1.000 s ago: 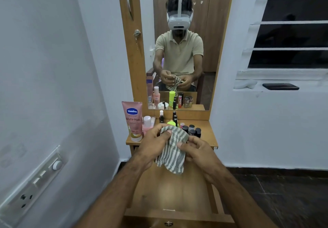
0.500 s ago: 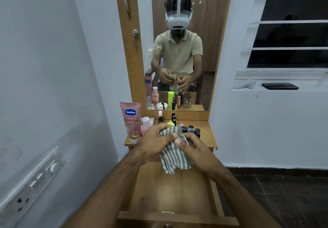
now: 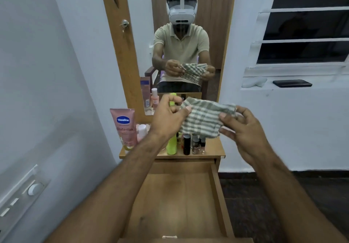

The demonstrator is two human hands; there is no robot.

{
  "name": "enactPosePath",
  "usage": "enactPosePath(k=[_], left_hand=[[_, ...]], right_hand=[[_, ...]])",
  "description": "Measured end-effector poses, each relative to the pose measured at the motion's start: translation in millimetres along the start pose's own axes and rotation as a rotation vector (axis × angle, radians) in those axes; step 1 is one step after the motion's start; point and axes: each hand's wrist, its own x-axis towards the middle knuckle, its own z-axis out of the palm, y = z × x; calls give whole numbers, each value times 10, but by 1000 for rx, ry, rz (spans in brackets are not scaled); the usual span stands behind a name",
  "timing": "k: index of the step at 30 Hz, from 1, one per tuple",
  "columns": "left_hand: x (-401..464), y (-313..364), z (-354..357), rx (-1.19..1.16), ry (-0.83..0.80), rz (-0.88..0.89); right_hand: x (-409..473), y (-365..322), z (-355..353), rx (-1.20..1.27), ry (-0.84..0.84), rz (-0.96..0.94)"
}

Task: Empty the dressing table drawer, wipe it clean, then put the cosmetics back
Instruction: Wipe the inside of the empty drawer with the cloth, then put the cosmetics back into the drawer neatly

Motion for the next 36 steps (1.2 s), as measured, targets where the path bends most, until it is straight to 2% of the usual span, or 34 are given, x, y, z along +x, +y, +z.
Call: enactPosePath(k=[5,10,12,16,20,24,27,29,32,36], left_hand=[[516,44,316,295,-1,70],[876,-144,560,449,-179,-158],[957,-206,646,498,-240,-207],[1081,-325,749,749,-372,-242],[1172,-466,839,993,-506,-242],[1176,-576,951,1207,-467,-181],[1204,-617,996,1277,-529,-151],[1217,-624,1021,1333,-665,-175],[1226,-649,1065,1446,-820,-189],[1209,-709,1068,1467,-846,-228]], right_hand=[[627,-162,-32,-249,194,-121],[1052,76,-199,-647,268,-122],[1147,202,-258,-680,244,-79],[1225,446,-371,-610,212,33],[1227,660,-442,-640,109,90],[1208,836,-532,-998,-65,95],[1139,820,-521,-1200,-28,-64],[1103,831,-492,-1274,-166,-152],[1035,931,-442,-1543,-459,-36],[968,1034,-434,-1655,-496,27]])
